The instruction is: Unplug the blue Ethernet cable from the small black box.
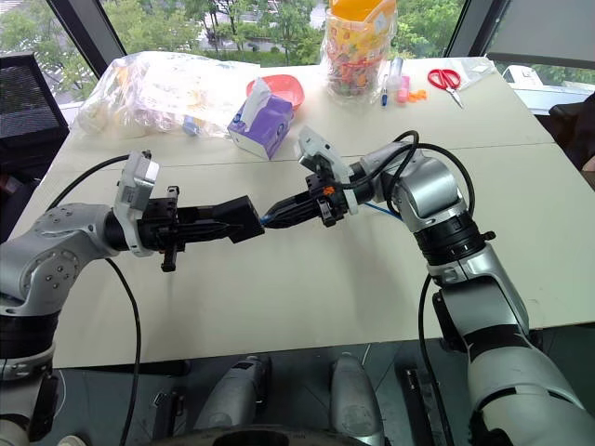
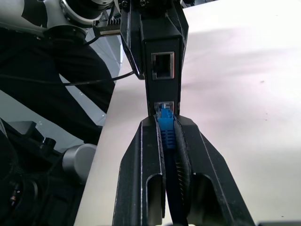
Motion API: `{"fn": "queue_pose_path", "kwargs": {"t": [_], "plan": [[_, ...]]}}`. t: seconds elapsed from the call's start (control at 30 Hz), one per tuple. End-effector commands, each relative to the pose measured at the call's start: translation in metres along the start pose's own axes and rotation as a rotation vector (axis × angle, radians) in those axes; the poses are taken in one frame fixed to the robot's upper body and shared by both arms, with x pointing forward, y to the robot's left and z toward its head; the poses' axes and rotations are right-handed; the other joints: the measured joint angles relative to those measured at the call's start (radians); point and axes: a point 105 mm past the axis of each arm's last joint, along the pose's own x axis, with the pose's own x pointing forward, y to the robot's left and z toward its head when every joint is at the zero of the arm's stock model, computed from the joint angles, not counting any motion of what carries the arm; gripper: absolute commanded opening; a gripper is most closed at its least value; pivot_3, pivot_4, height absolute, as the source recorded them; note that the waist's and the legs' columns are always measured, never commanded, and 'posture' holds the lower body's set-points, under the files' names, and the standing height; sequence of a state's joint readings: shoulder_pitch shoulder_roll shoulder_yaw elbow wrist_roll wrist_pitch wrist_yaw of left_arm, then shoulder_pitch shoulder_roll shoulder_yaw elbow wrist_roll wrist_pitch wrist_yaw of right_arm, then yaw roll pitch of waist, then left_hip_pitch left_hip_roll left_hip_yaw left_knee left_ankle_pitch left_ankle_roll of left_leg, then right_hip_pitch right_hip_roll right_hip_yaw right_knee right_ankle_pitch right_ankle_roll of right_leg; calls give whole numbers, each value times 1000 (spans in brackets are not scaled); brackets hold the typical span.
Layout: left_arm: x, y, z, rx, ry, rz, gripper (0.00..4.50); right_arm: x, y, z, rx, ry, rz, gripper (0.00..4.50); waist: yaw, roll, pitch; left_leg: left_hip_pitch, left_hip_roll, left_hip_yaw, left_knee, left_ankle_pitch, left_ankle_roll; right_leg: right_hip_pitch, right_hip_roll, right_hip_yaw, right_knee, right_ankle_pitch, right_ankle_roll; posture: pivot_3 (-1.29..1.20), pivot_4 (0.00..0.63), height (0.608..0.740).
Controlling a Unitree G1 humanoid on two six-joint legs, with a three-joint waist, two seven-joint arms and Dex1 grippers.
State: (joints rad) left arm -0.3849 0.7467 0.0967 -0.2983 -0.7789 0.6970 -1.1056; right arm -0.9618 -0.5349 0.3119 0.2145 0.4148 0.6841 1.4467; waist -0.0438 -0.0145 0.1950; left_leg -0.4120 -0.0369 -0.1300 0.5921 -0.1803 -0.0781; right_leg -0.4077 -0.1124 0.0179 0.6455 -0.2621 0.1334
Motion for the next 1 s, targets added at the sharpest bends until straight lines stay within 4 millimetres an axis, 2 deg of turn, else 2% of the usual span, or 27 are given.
{"fn": "queue_pose_path", "kwargs": {"t": [0.03, 0.3, 0.43, 0.5, 0.67, 0.83, 0.9, 0.93, 1.0], "plan": [[-3, -13, 10, 51, -13, -47, 473, -19, -16, -10, 25, 16, -113, 15, 2, 0, 0, 0, 0, 0, 0, 0, 0, 0, 0, 0, 0, 0, -1, 0, 150, 726], [-6, -6, 3, 81, 9, -3, 473, -38, -39, -20, 5, 13, -268, 15, -1, 0, 0, -1, 0, 0, 0, 0, 0, 0, 0, 0, 0, -1, -3, 0, 150, 726], [-6, 36, -8, 197, 9, 236, 473, -54, -86, -49, -8, 65, -638, 15, 1, -1, 0, 1, 0, 1, 0, 0, 0, 1, 0, 0, 0, 0, -1, 0, 150, 726], [-5, 47, -10, 211, -7, 290, 473, -66, -103, -60, -7, 80, -789, 15, 3, -1, 0, 1, 0, 1, 0, 0, 0, 1, 0, 0, 0, 0, -2, 0, 150, 726], [8, 51, -18, 207, -21, 296, 473, -95, -124, -82, 39, 86, -1056, 15, 3, -1, 1, -3, -1, 1, 1, 1, 0, -2, 0, 1, 0, 1, 0, 0, 150, 726], [25, 50, -29, 189, -31, 282, 473, -109, -133, -89, 96, 49, -1206, 15, -4, -1, 1, -3, -1, 1, -1, 0, 0, -3, 0, 1, 0, 1, 0, 0, 150, 726], [35, 52, -36, 181, -32, 281, 473, -110, -134, -86, 121, 9, -1215, 858, -3, -1, 1, -3, -1, 1, -1, 1, 0, -3, 0, 1, 0, 1, 0, 0, 150, 726], [40, 54, -38, 180, -31, 280, 473, -110, -134, -85, 128, -6, -1214, 1126, -3, -1, 1, -3, -1, 1, -1, 1, 0, -3, 0, 1, 1, 1, 0, 0, 150, 726], [46, 57, -41, 181, -27, 288, 473, -109, -134, -82, 140, -27, -1206, 2189, -2, -1, 1, -2, -1, 1, 0, 1, 0, -3, 0, 1, 1, 1, 0, 0, 150, 726]]}}
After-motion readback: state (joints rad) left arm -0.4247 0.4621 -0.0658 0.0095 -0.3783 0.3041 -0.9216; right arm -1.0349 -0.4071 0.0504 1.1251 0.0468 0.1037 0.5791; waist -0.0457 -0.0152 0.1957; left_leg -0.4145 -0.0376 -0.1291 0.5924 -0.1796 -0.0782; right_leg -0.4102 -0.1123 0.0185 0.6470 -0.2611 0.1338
